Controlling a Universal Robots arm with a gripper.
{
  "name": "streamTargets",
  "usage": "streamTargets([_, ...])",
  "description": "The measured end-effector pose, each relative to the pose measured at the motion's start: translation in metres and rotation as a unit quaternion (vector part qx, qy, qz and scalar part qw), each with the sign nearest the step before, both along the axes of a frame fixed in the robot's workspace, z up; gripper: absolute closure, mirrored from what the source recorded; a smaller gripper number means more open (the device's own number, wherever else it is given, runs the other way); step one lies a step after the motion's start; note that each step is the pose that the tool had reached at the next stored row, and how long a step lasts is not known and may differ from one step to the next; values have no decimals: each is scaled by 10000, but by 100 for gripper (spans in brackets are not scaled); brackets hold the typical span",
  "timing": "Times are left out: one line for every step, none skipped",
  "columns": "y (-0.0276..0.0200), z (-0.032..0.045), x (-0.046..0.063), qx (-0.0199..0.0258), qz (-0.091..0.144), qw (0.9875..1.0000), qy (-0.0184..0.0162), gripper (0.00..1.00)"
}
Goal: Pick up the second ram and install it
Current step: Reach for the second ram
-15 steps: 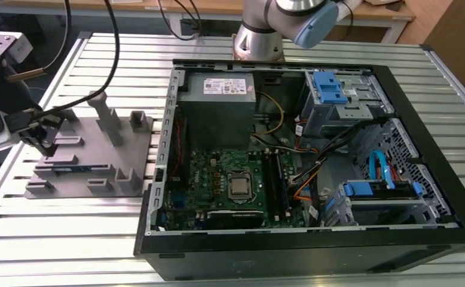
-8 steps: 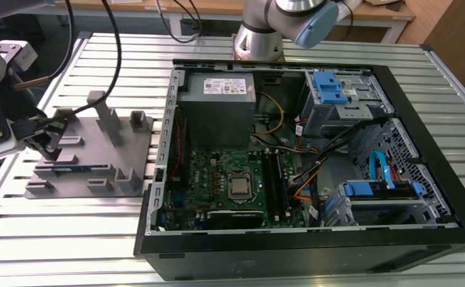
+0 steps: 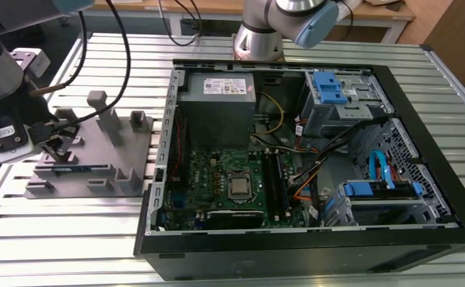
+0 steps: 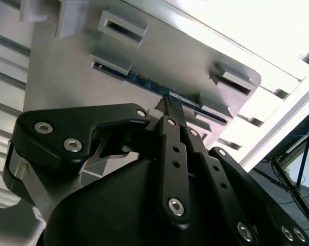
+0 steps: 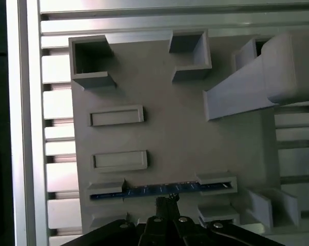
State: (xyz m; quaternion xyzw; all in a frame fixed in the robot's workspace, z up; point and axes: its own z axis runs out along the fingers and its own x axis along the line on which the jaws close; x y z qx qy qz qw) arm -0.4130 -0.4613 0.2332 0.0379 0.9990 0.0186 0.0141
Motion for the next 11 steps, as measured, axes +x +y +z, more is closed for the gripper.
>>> streamTargets([18,-19,14,-3,0,10000,1,89])
streamTargets([40,-37,17,-8,1,10000,0,89])
streamTargets([64,-55,17,-18,1,10000,0,89])
streamTargets([83,-73,17,-25,1,10000,1,89])
streamTargets([99,-92,18,-31,0,10000,0,89])
streamTargets([109,-107,19,-39,0,10000,0,89])
streamTargets([109,-109,19,-40,1,10000,0,89])
streamTargets([109,-108,20,-40,1,10000,1,89])
streamTargets([109,-108,19,-40,1,10000,1,89])
streamTargets([109,-109,19,-41,1,10000,1,89])
streamTargets([109,-111,19,-40,1,10000,1,89])
